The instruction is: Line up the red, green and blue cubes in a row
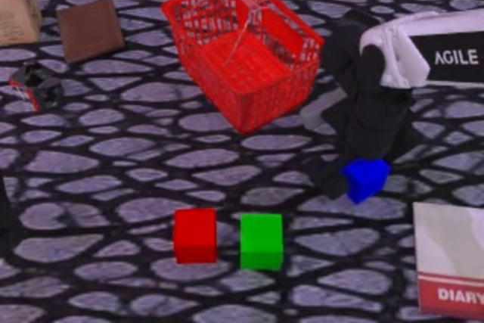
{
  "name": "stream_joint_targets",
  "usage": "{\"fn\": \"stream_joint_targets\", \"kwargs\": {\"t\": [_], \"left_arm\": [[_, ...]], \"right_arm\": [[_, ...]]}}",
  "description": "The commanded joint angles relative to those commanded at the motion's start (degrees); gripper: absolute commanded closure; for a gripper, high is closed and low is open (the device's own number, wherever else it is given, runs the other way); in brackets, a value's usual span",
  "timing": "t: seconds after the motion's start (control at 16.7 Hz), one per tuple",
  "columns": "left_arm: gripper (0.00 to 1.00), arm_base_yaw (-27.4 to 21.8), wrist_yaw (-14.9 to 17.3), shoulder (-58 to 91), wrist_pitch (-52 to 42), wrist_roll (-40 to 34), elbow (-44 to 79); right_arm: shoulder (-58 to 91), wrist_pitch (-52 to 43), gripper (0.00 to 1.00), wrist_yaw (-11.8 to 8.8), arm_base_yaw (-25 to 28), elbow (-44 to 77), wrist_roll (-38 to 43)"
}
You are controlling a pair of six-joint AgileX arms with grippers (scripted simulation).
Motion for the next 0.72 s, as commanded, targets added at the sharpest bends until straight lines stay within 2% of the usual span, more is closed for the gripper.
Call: {"fn": "stream_joint_targets", "kwargs": {"t": [0.42,0.72], "left_arm": [[0.00,0.0,0.0,0.0,0.0,0.0,0.0],[0.00,0.0,0.0,0.0,0.0,0.0,0.0]], "right_arm": [[0.0,0.0,0.98,0.0,0.0,0.0,0.0],[0.0,0.0,1.00,0.0,0.0,0.0,0.0]]}}
